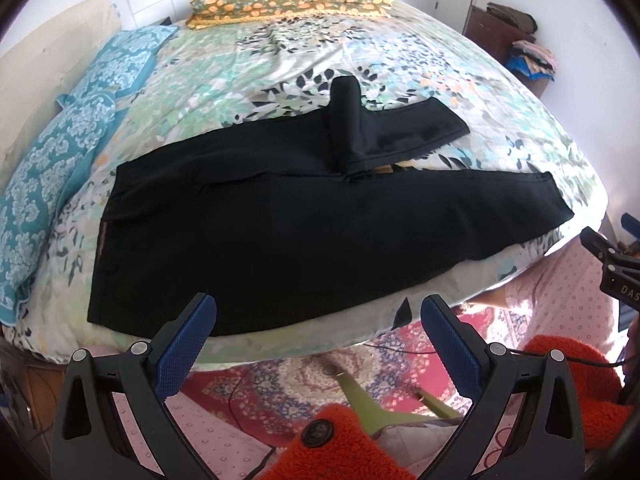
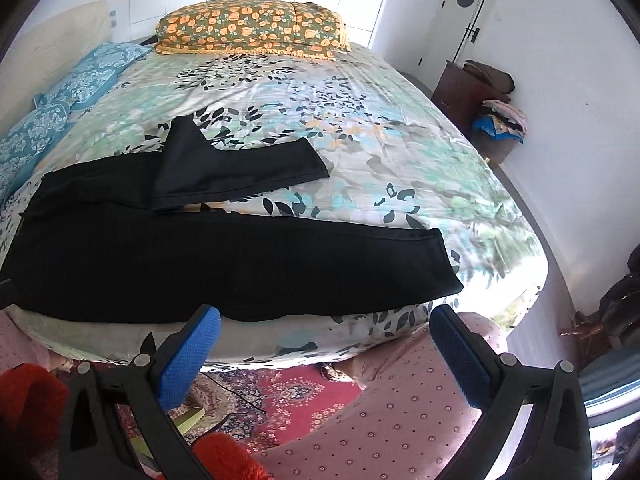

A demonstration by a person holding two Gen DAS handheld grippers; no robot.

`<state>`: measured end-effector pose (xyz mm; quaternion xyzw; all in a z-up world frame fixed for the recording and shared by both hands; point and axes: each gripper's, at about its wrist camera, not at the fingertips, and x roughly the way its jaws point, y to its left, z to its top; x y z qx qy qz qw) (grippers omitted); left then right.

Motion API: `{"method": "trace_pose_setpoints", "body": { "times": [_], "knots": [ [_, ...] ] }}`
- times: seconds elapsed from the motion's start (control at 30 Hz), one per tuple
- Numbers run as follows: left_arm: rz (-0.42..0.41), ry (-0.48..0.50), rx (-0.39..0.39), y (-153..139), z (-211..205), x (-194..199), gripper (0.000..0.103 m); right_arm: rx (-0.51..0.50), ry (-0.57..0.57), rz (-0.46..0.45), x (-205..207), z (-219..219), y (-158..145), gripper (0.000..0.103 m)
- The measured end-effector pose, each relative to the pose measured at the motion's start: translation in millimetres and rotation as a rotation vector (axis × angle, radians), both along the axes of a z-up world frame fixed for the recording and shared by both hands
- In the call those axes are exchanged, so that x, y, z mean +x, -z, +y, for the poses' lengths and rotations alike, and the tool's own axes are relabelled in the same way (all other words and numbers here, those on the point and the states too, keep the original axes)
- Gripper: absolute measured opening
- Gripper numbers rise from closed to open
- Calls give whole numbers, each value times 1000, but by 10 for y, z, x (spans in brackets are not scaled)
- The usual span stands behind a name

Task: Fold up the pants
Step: 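Move both tools over the black pants toward the folded-back leg, then grasp the folded-back pant leg with the right gripper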

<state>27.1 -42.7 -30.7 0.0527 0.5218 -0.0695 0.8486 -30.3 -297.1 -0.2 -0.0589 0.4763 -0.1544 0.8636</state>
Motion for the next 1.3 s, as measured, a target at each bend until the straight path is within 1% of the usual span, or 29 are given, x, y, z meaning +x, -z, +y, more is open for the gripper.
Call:
{"method": "trace_pose_setpoints", "body": {
  "times": [0.2, 0.37, 0.5, 0.57, 0.67, 0.73, 0.8, 0.9, 0.93, 0.97, 1.0, 1.03, 1.07, 1.1, 1.13, 1.17, 1.2, 1.23, 1.27, 1.3],
  "knots": [
    [8, -36, 4, 18, 76, 7, 102, -12, -11, 6, -7, 37, 49, 103],
    [7, -41, 4, 20, 77, -3, 102, -29, -21, 5, -22, 87, 70, 103],
    [9, -45, 4, 40, 102, -12, 102, -3, -64, -2, -26, 146, 72, 103],
    [-18, -60, 14, 22, 141, 32, 102, 31, -146, -7, -18, 261, 66, 103],
    [-81, -103, 35, -54, 234, 151, 102, 33, -278, -40, 10, 511, 16, 103],
    [-121, -134, 19, -144, 304, 258, 102, 41, -370, -84, 60, 696, -62, 103],
    [-165, -164, -12, -267, 376, 348, 102, 87, -452, -130, 147, 843, -161, 103],
    [-225, -207, -21, -395, 483, 436, 102, 153, -534, -207, 285, 965, -323, 103],
    [-236, -224, -19, -410, 529, 457, 102, 168, -546, -228, 328, 997, -359, 103],
    [-241, -239, -20, -416, 576, 492, 102, 193, -557, -246, 383, 1020, -384, 103],
    [-244, -257, -28, -420, 634, 520, 102, 233, -571, -245, 459, 1024, -375, 103],
    [-244, -273, -39, -413, 684, 541, 102, 275, -584, -218, 557, 1019, -312, 103],
    [-243, -283, -47, -399, 711, 547, 102, 297, -597, -176, 652, 1017, -229, 103],
    [-235, -299, -58, -366, 754, 563, 102, 305, -616, -76, 835, 1017, -29, 103],
    [-223, -307, -62, -324, 776, 579, 102, 277, -623, -17, 979, 980, 129, 101],
    [-209, -310, -62, -283, 775, 592, 102, 240, -629, -6, 1107, 911, 221, 100],
    [-191, -307, -60, -230, 780, 605, 102, 211, -629, -19, 1221, 817, 251, 96],
    [-176, -301, -53, -180, 782, 610, 102, 190, -618, -55, 1451, 597, 268, 96],
    [-167, -298, -42, -146, 778, 601, 102, 197, -596, -76, 1666, 391, 259, 96],
    [-161, -298, -31, -116, 785, 595, 102, 227, -563, -84, 1952, 129, 266, 98]
  ]
}}
